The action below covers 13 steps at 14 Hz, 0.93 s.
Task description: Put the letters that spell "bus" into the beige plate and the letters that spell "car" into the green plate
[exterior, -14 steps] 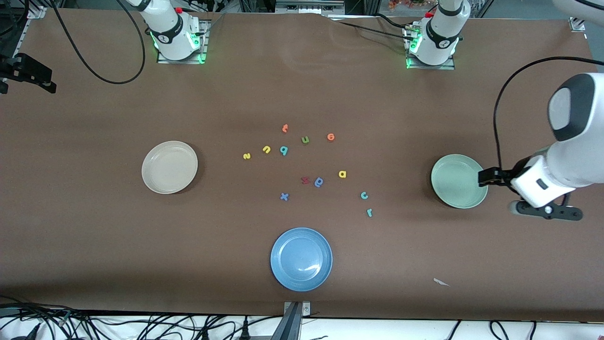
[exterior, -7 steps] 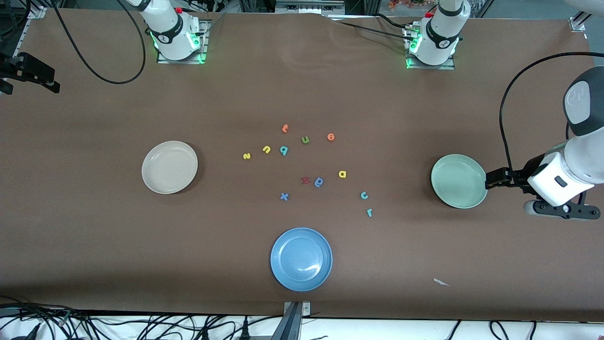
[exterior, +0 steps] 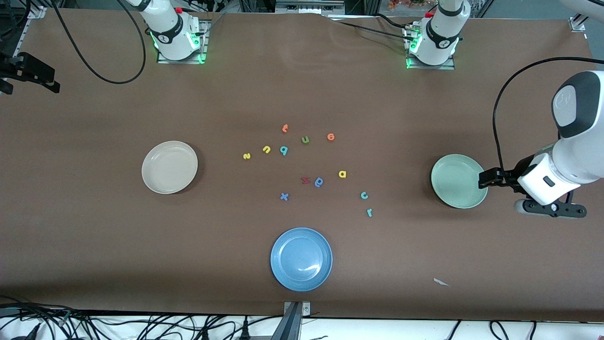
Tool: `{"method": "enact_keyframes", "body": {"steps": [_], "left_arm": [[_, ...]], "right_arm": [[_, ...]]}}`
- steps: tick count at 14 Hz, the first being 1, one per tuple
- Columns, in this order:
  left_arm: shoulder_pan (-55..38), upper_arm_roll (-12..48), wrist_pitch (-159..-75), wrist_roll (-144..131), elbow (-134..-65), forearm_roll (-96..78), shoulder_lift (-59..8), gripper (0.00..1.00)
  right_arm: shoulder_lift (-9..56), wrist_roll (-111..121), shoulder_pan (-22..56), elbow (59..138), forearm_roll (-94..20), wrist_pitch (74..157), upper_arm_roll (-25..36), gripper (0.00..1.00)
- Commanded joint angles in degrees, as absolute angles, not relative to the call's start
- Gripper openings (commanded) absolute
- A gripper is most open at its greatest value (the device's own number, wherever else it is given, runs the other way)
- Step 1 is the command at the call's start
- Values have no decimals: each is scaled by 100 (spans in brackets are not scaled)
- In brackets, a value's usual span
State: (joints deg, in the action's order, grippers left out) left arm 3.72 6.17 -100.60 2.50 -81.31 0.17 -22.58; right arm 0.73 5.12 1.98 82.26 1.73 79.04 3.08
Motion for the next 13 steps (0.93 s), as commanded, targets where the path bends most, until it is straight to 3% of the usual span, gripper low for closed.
{"method": "enact_keyframes", "body": {"steps": [1,13], "left_arm": [[431,642,-10187,220,-8473,-35,-1942,98],[466,633,-10178,237,-8446,-35,-1890,99]], "right_arm": [[70,545,202,8130,79,7822,299,100],[131,536,360,8156,62,7708,-9,100]]}}
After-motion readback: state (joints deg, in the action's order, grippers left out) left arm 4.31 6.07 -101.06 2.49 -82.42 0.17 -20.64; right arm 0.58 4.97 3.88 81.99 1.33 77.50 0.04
